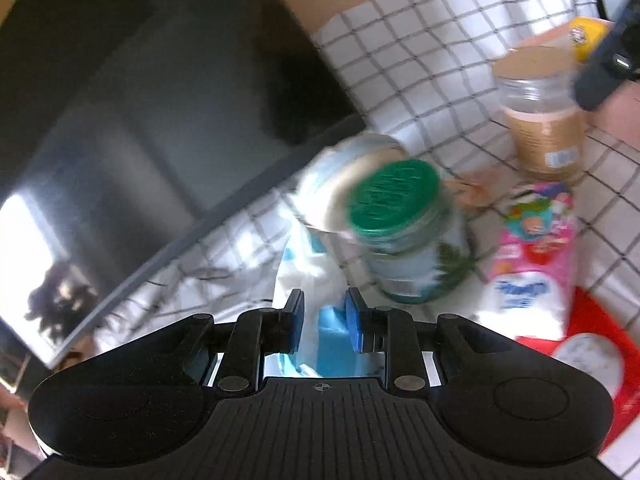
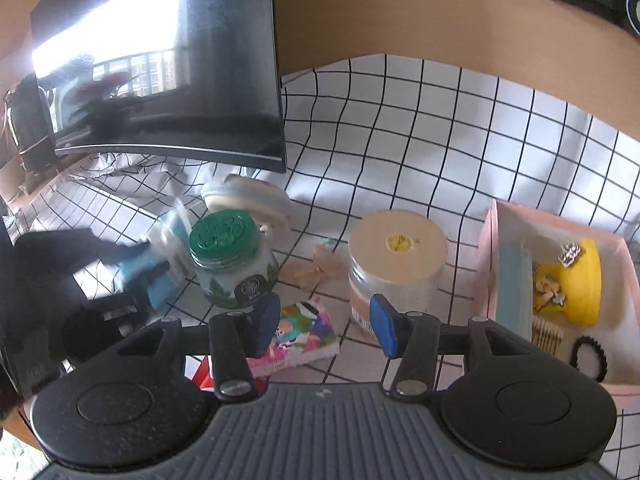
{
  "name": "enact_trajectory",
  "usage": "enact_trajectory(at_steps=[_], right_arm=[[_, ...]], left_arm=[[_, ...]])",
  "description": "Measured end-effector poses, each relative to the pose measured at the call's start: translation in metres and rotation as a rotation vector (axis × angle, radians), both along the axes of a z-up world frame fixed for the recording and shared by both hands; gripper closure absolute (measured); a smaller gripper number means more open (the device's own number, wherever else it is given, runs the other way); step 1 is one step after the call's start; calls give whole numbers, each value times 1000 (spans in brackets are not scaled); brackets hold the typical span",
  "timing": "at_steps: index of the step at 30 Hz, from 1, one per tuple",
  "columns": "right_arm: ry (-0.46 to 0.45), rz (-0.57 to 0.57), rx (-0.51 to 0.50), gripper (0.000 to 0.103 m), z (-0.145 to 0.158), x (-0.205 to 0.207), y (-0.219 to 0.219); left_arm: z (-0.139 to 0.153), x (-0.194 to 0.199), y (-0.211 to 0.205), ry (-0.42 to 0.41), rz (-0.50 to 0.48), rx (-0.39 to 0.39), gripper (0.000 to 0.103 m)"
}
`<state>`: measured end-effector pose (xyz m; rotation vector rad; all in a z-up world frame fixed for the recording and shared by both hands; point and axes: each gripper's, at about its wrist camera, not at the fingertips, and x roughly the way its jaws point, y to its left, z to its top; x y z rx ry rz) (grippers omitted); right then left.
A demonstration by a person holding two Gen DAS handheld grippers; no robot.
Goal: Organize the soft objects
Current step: 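Raise both open tools from the pink box and move the left toward the blue bag, then grasp the blue cotton-pad bag with the left tool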
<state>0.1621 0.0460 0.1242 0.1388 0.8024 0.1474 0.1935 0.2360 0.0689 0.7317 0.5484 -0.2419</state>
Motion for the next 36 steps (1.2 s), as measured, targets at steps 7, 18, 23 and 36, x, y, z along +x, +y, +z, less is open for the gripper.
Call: enact_trajectory(at_steps=[7,18,23,36], right_arm=[[17,10,14,54,-4,-6,1],[45,1,40,54,-14,-10,-8],[58,7,61,54,-19,-9,-10],[87,18,133,54,-36,-14,-30]], left_arm=[[13,30,42,35,164,-133,74],[35,20,59,148,197,-511,75],[10,29,20,205,229,-329,71],[-12,31,9,191,327,-205,24]])
